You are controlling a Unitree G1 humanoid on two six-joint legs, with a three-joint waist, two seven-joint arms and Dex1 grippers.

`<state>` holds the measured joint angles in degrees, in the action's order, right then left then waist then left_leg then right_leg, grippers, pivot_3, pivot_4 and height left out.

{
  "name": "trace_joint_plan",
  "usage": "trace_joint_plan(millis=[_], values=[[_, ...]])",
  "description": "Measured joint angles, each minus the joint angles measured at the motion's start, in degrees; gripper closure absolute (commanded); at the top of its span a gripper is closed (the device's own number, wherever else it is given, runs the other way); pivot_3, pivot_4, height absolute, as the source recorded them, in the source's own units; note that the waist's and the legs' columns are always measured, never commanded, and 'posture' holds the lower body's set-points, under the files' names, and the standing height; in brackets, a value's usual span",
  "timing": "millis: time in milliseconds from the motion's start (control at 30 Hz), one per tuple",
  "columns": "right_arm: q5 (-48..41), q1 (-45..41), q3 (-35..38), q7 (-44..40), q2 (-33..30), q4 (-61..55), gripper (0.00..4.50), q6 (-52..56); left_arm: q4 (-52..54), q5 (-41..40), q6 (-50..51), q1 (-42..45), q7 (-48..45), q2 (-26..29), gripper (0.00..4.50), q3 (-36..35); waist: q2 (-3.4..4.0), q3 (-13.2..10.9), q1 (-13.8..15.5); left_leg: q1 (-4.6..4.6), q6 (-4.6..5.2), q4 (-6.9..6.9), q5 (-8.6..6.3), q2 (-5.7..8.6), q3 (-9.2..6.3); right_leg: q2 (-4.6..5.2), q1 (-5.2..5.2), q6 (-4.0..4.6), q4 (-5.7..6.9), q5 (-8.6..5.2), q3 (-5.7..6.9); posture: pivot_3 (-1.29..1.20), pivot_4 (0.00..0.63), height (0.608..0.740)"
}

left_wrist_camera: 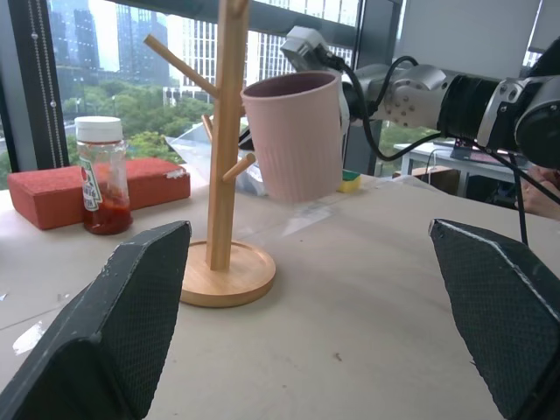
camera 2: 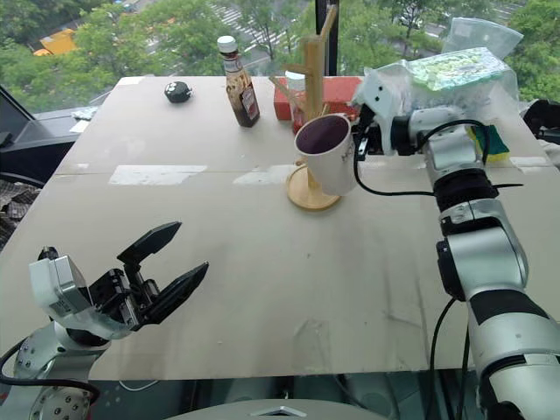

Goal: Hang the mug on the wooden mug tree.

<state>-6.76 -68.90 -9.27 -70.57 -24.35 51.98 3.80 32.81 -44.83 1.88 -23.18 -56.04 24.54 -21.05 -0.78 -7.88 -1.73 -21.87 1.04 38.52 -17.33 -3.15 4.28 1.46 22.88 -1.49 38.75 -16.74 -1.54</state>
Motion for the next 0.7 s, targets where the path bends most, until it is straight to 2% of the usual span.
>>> trace_joint_plan(millis=[33, 133, 300, 533, 633, 700], values=[[0.08, -0.20, 0.03, -0.62, -0.01, 0.38, 2.64, -0.41, 0.00, 0.12, -0.14, -0.68, -0.03, -0.08, 0.00, 0.19, 0.00, 0.00, -0.05, 0.00, 0.00, 0.00, 0.00, 0.00, 0.00, 0.01, 0.00, 0.00, -0.01, 0.00, 0.01, 0.00, 0.150, 0.740], [0.29, -0.01, 0.52, -0.50, -0.94, 0.50, 2.64, -1.23, 0.00, 0.34, -0.16, -1.74, 0.19, -0.11, 0.00, 0.50, 0.01, -0.01, -0.19, -0.02, 0.00, -0.03, 0.00, 0.00, -0.02, 0.03, 0.02, 0.00, -0.02, 0.00, 0.03, 0.00, 0.150, 0.740], [-0.95, 3.56, 4.23, -0.14, -5.89, -4.22, 2.64, -1.70, -0.02, 0.43, 1.47, -1.84, 1.69, 0.77, 0.00, 1.29, 0.01, -0.01, -0.16, -0.03, 0.01, -0.03, -0.01, 0.01, -0.04, 0.04, 0.01, 0.00, -0.03, 0.00, 0.04, 0.00, 0.150, 0.740], [-6.59, 16.87, 10.72, 0.16, -13.90, -22.15, 2.64, 7.11, -2.84, 2.58, 7.23, -0.47, 4.12, 4.22, 0.00, 3.83, 0.05, -0.03, -0.42, -0.01, 0.06, -0.10, -0.04, 0.01, -0.04, 0.03, 0.02, 0.00, -0.02, 0.00, 0.00, 0.00, 0.150, 0.740], [-10.24, 26.92, 14.99, 1.63, -18.29, -33.98, 2.64, 13.37, -4.59, 4.80, 9.57, 0.53, 5.23, 6.52, 0.00, 4.74, 0.04, -0.03, -0.12, -0.04, 0.13, -0.11, -0.08, 0.01, -0.11, 0.03, 0.01, -0.01, -0.06, -0.01, 0.07, 0.00, 0.150, 0.740], [-11.09, 31.46, 16.57, 2.52, -19.63, -37.87, 2.64, 14.99, -5.32, 5.49, 10.53, 1.01, 5.66, 7.16, 0.00, 5.40, 0.05, -0.04, -0.15, -0.02, 0.19, -0.12, -0.11, 0.02, -0.05, 0.04, 0.00, -0.01, -0.08, 0.00, 0.01, 0.00, 0.150, 0.740]])
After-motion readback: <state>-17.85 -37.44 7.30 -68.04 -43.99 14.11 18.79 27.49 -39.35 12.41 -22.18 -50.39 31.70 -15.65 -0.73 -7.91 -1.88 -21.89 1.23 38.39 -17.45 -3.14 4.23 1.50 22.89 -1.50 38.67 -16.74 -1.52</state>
